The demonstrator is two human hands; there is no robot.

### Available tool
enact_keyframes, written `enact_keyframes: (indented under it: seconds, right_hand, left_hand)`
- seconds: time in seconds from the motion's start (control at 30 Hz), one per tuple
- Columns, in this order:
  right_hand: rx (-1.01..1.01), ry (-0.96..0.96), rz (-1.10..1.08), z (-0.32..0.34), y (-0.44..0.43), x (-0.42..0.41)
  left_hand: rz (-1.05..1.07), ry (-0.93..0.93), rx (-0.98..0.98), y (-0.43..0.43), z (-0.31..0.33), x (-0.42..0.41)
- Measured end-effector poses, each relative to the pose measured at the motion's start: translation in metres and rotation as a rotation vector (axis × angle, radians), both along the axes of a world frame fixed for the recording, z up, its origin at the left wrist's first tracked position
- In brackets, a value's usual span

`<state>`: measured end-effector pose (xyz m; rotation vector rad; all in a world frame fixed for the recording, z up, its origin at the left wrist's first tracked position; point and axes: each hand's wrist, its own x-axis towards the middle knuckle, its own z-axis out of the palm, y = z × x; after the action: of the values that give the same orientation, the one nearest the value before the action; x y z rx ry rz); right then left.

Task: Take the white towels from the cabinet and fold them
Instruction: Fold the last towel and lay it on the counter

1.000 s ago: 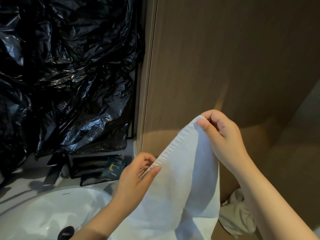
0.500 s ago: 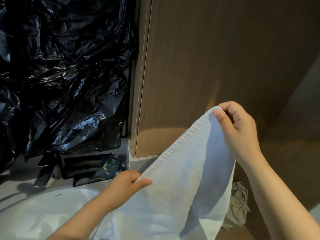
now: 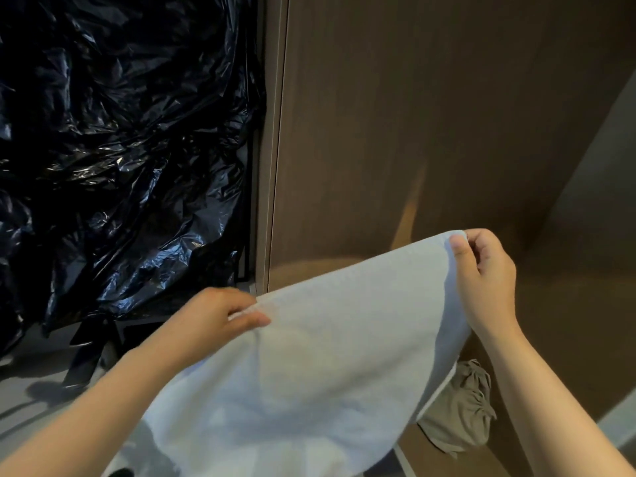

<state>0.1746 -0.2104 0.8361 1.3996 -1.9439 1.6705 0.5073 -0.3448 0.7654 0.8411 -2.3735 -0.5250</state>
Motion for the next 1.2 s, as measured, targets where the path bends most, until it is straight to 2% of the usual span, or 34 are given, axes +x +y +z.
enact_keyframes:
  seconds: [0.07,0.33,0.53,0.67,0.83,1.0,1.2]
  right_hand:
    - [0.022,0.004,-0.009,-0.009,-0.003,0.000]
    - [0.075,-0.051,0.000,-0.029,-0.003,-0.001]
    - [0.072,-0.116,-0.002,-0.035,-0.004,-0.001]
    - [0.095,-0.115,-0.010,-0.037,-0.002,-0.008]
    - [0.116,-0.119,-0.025,-0.048,-0.001,-0.014]
    - [0.127,-0.112,-0.031,-0.050,0.000,-0.019]
    - [0.131,-0.116,-0.041,-0.050,0.001,-0.026]
  left_hand:
    - [-0.016,-0.057,0.040,0.003,-0.014,-0.001]
    - [-0.027,-0.068,0.146,0.020,-0.058,-0.014]
    - [-0.023,-0.288,0.282,0.019,-0.106,-0.019]
    - [-0.029,-0.383,0.263,0.021,-0.128,-0.019]
    - [-0.003,-0.402,0.238,0.032,-0.153,-0.025]
    - [0.045,-0.316,0.314,0.043,-0.172,-0.026]
    - [0.188,-0.239,0.499,0.038,-0.179,-0.018]
